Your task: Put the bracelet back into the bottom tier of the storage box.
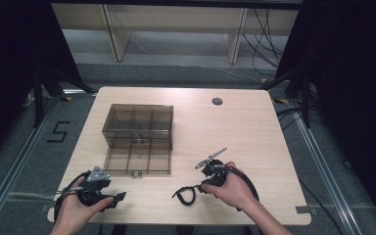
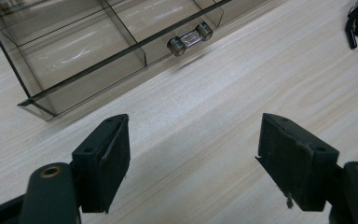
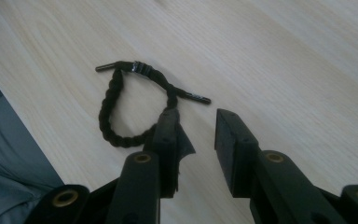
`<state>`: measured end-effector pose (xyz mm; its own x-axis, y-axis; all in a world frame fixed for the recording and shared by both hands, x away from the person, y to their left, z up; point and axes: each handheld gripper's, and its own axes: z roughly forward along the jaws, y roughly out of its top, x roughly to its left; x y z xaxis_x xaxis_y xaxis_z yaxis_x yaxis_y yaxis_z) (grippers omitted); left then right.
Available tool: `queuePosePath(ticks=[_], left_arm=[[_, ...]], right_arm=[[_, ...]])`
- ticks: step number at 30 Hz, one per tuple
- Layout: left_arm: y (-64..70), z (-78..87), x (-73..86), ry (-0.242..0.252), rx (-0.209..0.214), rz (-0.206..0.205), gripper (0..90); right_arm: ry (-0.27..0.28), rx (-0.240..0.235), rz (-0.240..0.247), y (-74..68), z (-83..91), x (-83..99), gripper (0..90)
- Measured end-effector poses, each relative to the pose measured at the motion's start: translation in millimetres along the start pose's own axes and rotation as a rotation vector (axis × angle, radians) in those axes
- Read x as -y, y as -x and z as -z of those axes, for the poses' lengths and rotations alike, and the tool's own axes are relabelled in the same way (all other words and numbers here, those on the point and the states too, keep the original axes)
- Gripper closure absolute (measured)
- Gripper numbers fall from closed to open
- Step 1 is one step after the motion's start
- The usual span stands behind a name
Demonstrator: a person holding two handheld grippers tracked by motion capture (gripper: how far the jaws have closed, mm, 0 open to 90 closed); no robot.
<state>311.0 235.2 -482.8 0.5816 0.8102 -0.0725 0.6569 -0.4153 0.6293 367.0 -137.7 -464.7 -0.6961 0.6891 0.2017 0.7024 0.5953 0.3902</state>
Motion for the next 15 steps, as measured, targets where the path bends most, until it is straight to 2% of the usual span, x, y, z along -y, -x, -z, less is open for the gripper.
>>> queuePosePath(ticks=[9, 12, 13, 14, 15], left_arm=[[-0.5, 0.2, 0.3, -0.001, 0.014, 0.0, 24.8], [0.1, -0.6, 0.1, -0.001, 0.017, 0.006, 24.8], [0.2, -0.7, 0.2, -0.001, 0.019, 0.008, 24.8], [0.2, -0.6, 0.3, 0.0, 0.018, 0.008, 24.8], [-0.3, -0.1, 0.3, 0.001, 0.012, -0.001, 24.9]], right_arm=[[-0.038, -0.015, -0.01, -4.3, -10.8, -5.6, 71.0], [-0.042, -0.013, 0.003, -6.0, -13.2, -7.3, 71.4], [-0.06, -0.013, -0.013, -7.7, -13.2, -7.9, 71.5], [-0.048, -0.018, 0.024, -5.8, -15.4, -9.0, 71.7], [-0.064, -0.023, -0.008, -9.3, -15.5, -10.7, 72.3]])
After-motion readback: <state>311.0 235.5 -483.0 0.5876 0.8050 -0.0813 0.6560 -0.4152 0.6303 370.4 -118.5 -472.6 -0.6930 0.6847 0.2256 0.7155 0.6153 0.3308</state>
